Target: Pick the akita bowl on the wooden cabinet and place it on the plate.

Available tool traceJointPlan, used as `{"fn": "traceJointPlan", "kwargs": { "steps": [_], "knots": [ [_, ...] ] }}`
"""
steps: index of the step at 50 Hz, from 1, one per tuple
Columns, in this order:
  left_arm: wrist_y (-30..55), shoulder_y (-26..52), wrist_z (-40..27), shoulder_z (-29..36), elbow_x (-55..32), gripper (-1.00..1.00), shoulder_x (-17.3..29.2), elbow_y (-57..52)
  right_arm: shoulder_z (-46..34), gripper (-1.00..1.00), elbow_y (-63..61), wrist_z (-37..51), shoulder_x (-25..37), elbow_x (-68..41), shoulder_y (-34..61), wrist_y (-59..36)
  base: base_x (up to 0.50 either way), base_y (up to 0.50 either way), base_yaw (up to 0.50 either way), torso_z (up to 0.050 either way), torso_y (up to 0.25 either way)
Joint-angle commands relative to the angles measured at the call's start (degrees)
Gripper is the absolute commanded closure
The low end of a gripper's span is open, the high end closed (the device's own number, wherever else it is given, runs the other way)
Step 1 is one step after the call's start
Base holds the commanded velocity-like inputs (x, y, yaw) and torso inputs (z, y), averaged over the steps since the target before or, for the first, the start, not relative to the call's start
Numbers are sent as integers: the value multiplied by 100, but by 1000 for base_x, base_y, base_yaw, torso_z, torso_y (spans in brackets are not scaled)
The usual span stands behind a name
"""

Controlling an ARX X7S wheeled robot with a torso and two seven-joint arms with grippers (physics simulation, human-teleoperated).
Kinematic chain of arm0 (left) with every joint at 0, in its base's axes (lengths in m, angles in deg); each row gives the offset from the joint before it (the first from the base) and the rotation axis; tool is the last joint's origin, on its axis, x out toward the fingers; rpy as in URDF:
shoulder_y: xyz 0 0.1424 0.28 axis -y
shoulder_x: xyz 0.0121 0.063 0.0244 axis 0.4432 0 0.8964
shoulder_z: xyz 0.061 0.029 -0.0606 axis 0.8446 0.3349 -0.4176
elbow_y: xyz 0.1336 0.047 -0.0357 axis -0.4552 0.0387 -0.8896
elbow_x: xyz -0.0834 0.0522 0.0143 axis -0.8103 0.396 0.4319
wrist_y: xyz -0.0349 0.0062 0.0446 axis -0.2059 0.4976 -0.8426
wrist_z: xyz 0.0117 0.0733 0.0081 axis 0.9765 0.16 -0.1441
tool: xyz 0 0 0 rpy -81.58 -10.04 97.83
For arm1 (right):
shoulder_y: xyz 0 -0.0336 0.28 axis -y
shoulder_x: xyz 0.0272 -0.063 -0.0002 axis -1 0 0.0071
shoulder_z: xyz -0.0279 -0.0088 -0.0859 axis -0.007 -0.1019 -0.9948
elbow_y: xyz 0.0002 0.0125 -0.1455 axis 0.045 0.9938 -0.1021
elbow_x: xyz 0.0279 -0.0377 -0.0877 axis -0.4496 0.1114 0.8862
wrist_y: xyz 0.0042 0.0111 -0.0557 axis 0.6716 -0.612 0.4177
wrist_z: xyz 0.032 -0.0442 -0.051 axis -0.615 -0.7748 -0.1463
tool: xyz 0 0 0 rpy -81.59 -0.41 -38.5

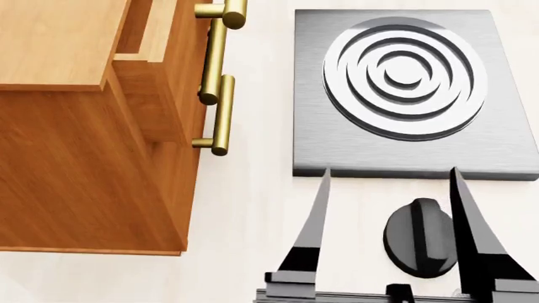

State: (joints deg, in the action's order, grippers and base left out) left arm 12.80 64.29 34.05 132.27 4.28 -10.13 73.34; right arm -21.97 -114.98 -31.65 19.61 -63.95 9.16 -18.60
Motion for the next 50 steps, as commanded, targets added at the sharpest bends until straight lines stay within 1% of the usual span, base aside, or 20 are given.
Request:
{"fn": "traceJointPlan", "kwargs": {
  "steps": [1,4,6,8,9,10,11,12,15,17,19,20,22,25,28,34,39,50],
  "knots": [
    [468,-218,-240,-262,-271,100,219,-1307,-37,-100,-585,155,65,42,197,-518,0,0,0,0,0],
    [564,-273,-205,-372,-402,100,234,-1440,-35,-100,-749,209,89,-14,328,-732,0,0,0,0,0],
    [602,-356,-290,-436,-420,100,250,-1528,-152,-100,-783,456,265,-197,558,-830,0,0,0,0,0],
    [644,-397,-308,-447,-450,100,272,-1632,-437,-100,-784,887,598,-432,854,-830,0,0,0,0,0],
    [668,-403,-319,-522,-489,100,270,-1652,-701,-100,-785,1328,901,-670,1176,-848,0,0,0,0,0],
    [689,-413,-352,-615,-522,100,250,-1635,-986,-100,-785,1741,1193,-932,1455,-782,0,0,0,0,0],
    [702,-416,-442,-720,-520,100,238,-1643,-1443,-100,-785,2304,1564,-1244,1968,-773,0,0,0,0,0],
    [761,-414,-383,-801,-614,100,224,-1632,-1901,-100,-785,2819,1875,-1553,2436,-679,0,0,0,0,0],
    [840,-450,-489,-920,-662,100,227,-1787,-3310,-100,-785,4063,2510,-2322,3962,-432,0,0,0,0,0],
    [881,-487,-548,-1018,-705,100,203,-1834,-4068,-100,-785,4605,2698,-2675,4813,-303,0,0,0,0,0],
    [970,-536,-607,-1099,-778,100,182,-2002,-4954,-100,-785,5149,2807,-3057,5855,-173,0,0,0,0,0],
    [1029,-557,-649,-1182,-832,100,153,-2075,-5282,-100,-785,5341,2833,-3268,6293,-36,0,0,0,0,0],
    [1073,-556,-675,-1205,-859,100,141,-2124,-5681,-100,-783,5561,2862,-3489,6779,151,0,0,0,0,0],
    [1161,-574,-708,-1262,-929,100,143,-2246,-5668,-100,-784,5614,2818,-3798,7111,59,0,0,0,0,0],
    [1239,-616,-718,-1324,-1011,100,161,-2374,-5573,-100,-785,5615,2761,-3915,7173,-79,0,0,0,0,0],
    [1368,-751,-771,-1408,-1147,100,216,-2641,-5348,-100,-738,5582,2661,-4061,7068,-295,0,0,0,0,0],
    [1480,-851,-838,-1497,-1255,100,222,-2813,-5180,-100,-395,5273,2689,-4201,7120,-147,0,0,0,0,0],
    [1823,-1100,-1059,-1789,-1562,100,229,-3349,-5094,-100,-480,5315,2641,-4248,7123,-224,0,0,0,0,0]
  ]
}}
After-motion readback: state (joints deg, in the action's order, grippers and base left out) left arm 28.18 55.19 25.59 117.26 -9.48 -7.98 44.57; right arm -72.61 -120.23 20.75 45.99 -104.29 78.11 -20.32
